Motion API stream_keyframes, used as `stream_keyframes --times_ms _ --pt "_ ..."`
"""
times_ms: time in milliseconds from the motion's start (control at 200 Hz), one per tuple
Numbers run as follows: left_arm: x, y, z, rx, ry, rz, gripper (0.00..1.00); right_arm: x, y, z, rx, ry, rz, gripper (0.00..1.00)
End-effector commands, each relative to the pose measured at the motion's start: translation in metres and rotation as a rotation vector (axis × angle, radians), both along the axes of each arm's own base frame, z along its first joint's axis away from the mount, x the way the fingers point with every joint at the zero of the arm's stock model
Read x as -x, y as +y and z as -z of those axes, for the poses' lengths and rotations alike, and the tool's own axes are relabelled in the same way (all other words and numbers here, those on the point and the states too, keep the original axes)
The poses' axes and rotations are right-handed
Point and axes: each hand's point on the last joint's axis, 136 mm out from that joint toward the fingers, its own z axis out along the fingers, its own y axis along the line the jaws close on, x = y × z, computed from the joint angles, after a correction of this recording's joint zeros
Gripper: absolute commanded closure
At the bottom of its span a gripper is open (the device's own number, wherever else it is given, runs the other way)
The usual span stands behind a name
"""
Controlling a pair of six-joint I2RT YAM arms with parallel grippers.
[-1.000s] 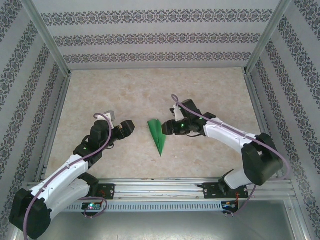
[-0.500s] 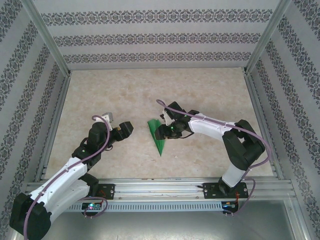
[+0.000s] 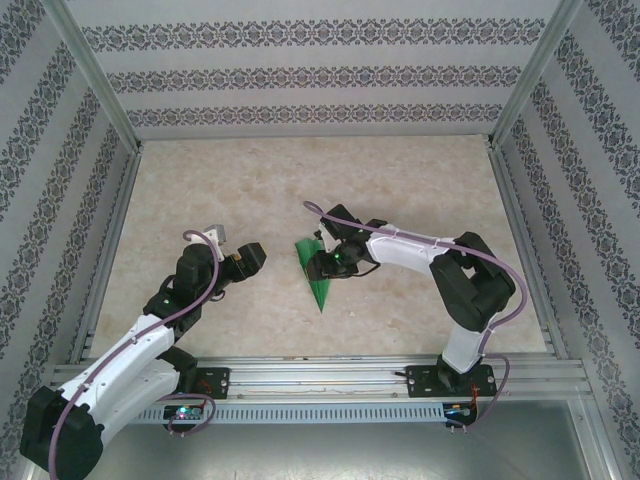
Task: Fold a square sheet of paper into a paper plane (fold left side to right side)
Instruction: Pick up the paper plane at the center of the table.
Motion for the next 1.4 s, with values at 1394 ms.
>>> stream_keyframes --times_ms 1394 --pt "0.004 0.012 0.007 0.034 -0.01 -0.033 0.12 0.014 0.006 0.035 0.306 -0.013 0.032 0.88"
